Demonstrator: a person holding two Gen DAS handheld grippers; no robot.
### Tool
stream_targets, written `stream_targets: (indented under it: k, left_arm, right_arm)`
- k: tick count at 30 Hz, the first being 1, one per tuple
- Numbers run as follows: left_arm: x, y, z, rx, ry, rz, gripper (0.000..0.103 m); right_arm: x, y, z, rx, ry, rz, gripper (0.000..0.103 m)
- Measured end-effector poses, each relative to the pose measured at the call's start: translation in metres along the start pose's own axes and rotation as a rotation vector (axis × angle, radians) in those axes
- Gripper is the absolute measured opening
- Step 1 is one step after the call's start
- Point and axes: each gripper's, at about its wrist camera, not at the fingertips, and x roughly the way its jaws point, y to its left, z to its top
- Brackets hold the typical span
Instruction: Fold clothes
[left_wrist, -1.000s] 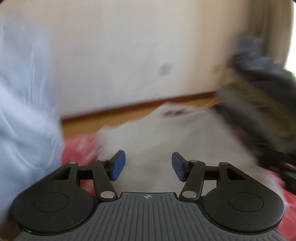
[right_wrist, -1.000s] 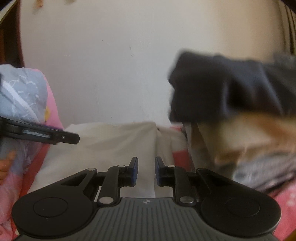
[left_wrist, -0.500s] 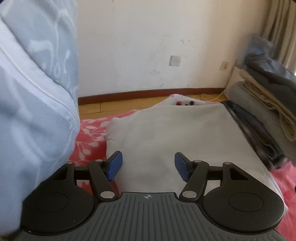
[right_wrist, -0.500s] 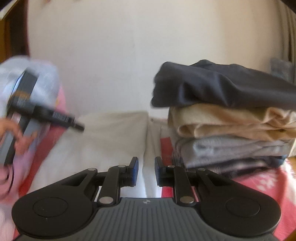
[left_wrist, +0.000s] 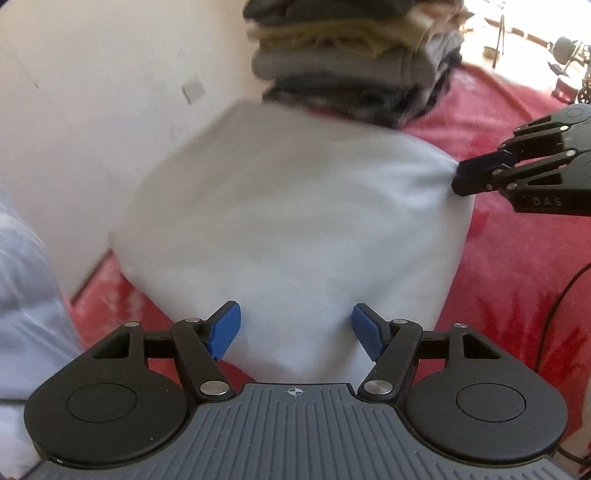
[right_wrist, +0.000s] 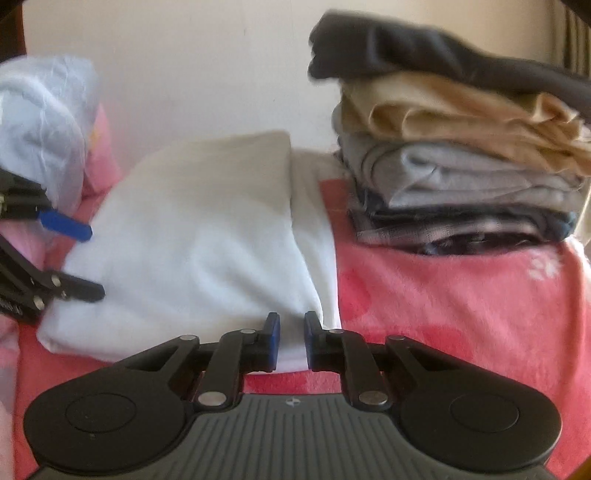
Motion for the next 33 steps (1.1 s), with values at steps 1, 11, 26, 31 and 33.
stream_targets:
  k: [1,11,26,31,33]
  left_arm:
    - [-0.006,0.0,0.002,0.0,-0.016,0.003,0.068]
    - [0.014,-0.023,-0.009,-0.005,0.169,-0.075,0.08]
    - [-0.139,-0.033,-0.002,-0.379,-0.177,-0.048,0.103]
    - [-0.154,-0.066,-0.025,-0.419,-0.151,-0.003,0.103]
    - [-0.158,-0.076,-0.032,-0.418,-0.167,0.036,0.103]
  right_arm:
    - [-0.008,0.003,0.001,0.002,-0.011,0.019,0.015]
    - [0.014,0.031,-0.014,0.075,0.188,0.029,0.016]
    - [-0.183,0.058,-0.015,0.131,0.04,-0.124,0.051]
    - [-0.216,0.076,-0.032,0.15,0.058,-0.21,0.069]
    - [-0.224,0.083,-0.039,0.178,0.072,-0.239,0.074]
